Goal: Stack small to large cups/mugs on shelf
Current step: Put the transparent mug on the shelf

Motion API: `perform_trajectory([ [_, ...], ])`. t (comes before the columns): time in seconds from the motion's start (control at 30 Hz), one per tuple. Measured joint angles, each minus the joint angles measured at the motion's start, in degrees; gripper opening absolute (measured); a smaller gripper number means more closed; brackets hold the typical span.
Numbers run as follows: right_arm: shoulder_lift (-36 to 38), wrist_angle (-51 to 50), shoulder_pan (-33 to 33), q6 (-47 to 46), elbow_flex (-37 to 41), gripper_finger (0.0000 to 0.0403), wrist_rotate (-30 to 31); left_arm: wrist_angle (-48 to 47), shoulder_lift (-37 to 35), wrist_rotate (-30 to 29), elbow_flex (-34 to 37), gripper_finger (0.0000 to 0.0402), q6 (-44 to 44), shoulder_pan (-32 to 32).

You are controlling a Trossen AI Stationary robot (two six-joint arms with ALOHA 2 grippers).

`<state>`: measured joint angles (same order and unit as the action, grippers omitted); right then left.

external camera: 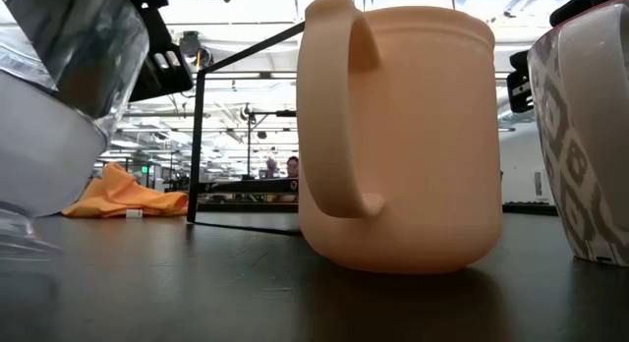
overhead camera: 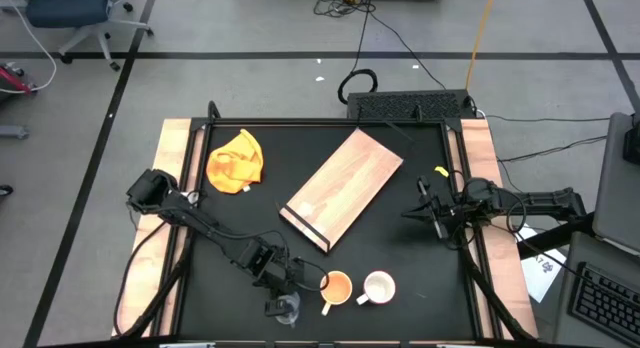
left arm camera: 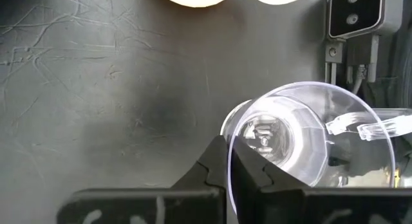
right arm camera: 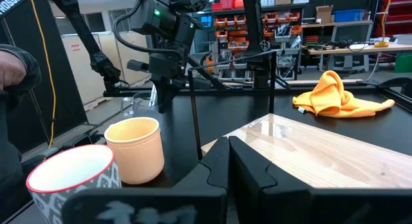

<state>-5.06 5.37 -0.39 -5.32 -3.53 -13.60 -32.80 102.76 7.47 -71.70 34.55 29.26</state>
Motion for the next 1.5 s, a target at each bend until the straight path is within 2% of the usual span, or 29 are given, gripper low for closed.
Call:
perform_trajectory([
  [0.53, 0.0, 0.0, 0.0, 0.0, 0.0, 0.0000, 0.0, -1.3, -0.2, -3.0, -0.2, 0.0002, -2.5, 0.3],
  [0.77, 0.0, 0.0, 0.0, 0.0, 0.0, 0.0000, 0.0, -14.9, -0.4, -6.7, -9.4, 0.0001, -2.8, 1.2],
  [0.97, 0.0, 0.0, 0.0, 0.0, 0.0, 0.0000, 0.0, -22.3, -0.6, -10.3, -16.8, 0.0001, -3.4, 1.4],
  [1.5, 0.0, 0.0, 0.0, 0.0, 0.0, 0.0000, 0.0, -22.9, -0.6, -10.6, -17.0, 0.0000, -3.3, 1.4],
])
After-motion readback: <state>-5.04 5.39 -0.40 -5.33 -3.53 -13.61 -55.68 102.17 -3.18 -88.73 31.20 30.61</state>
